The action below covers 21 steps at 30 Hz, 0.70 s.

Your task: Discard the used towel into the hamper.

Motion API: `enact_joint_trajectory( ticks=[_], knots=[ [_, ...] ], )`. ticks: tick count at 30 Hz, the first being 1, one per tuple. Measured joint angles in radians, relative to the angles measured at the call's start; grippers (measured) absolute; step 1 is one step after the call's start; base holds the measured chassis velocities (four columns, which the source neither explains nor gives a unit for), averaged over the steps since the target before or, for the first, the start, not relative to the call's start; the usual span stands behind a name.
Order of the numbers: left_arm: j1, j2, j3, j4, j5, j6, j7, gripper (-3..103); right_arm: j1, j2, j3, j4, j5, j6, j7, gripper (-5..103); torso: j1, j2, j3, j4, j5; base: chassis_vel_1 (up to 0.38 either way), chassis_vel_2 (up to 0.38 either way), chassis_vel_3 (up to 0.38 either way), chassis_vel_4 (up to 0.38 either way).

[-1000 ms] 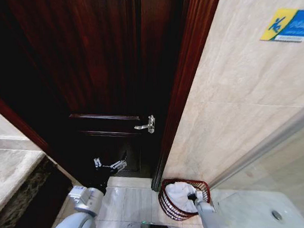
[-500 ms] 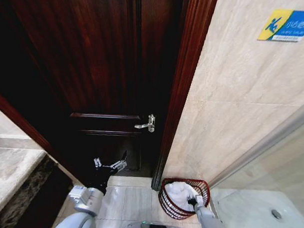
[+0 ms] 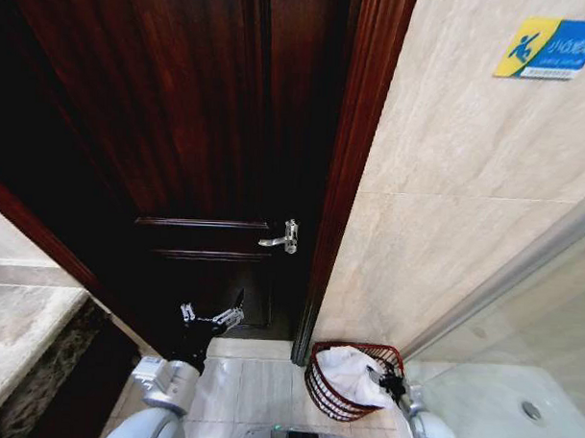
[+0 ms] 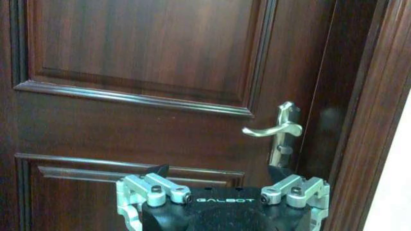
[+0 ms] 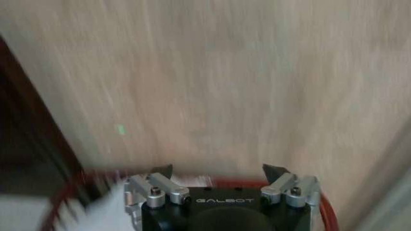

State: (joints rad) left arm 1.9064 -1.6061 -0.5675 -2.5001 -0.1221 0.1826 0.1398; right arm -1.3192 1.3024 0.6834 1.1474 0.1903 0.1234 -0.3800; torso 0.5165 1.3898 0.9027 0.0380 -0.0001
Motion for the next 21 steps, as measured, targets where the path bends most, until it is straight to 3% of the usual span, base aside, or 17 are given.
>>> enact_joint_trajectory(
  ticks=[4, 10, 15, 21],
  knots=[
    [0.000, 0.000, 0.000, 0.000, 0.000, 0.000, 0.000, 100, 0.011, 0.042, -0.019, 0.091, 0.012, -0.038, 0.015, 100, 0.000, 0.000, 0.000, 0.0003, 0.0001, 0.000, 0.000, 0.000, 0.000],
    [0.000, 0.000, 0.000, 0.000, 0.000, 0.000, 0.000, 100, 0.053, 0.086, -0.050, 0.042, -0.037, -0.051, 0.018, 100, 0.000, 0.000, 0.000, 0.0003, -0.0001, 0.000, 0.000, 0.000, 0.000],
    [0.000, 0.000, 0.000, 0.000, 0.000, 0.000, 0.000, 100, 0.120, 0.114, -0.053, -0.160, -0.108, -0.057, 0.038, 100, 0.000, 0.000, 0.000, 0.0000, -0.0002, 0.000, 0.000, 0.000, 0.000],
    [0.000, 0.000, 0.000, 0.000, 0.000, 0.000, 0.000, 100, 0.247, 0.139, -0.047, -0.429, -0.168, -0.004, 0.084, 100, 0.000, 0.000, 0.000, 0.0003, 0.0003, 0.000, 0.000, 0.000, 0.000]
  ],
)
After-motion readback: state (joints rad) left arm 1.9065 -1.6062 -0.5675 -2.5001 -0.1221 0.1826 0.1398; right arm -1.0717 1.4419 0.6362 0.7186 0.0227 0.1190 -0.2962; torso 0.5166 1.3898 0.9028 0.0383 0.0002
